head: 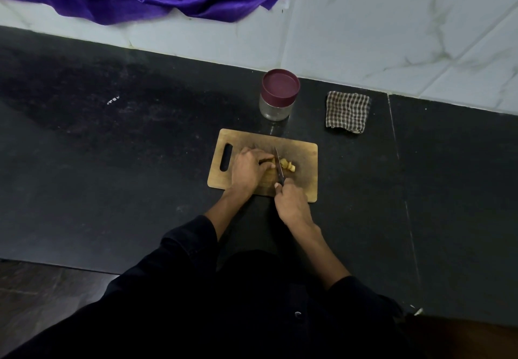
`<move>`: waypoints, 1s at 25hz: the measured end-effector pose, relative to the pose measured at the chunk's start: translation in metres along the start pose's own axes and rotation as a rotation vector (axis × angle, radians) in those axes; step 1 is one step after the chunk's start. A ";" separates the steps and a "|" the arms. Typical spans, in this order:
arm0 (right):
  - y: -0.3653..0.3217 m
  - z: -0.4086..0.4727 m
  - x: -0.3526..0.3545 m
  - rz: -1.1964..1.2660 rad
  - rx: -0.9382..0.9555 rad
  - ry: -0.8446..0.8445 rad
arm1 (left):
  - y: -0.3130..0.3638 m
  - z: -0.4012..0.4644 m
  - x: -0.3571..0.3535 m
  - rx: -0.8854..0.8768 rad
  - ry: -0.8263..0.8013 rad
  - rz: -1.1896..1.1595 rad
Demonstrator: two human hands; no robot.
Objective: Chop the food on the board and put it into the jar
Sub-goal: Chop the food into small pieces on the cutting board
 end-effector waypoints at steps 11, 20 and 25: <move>-0.004 0.003 -0.003 -0.034 -0.011 0.005 | -0.001 0.001 0.000 -0.022 0.007 0.001; -0.011 0.009 -0.001 -0.151 -0.030 -0.057 | -0.001 0.000 0.001 -0.021 0.012 -0.008; -0.006 0.004 -0.002 -0.142 -0.055 -0.077 | 0.001 -0.002 0.001 -0.022 0.041 -0.016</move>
Point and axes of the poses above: each hand's wrist, its own z-axis towards the middle knuckle, its own x-axis out of the back of the hand, y = z × x, the point moved 2 cm from there along z, towards the middle knuckle, and after that the axes turned 4 degrees about -z, right-handed, at the moved point
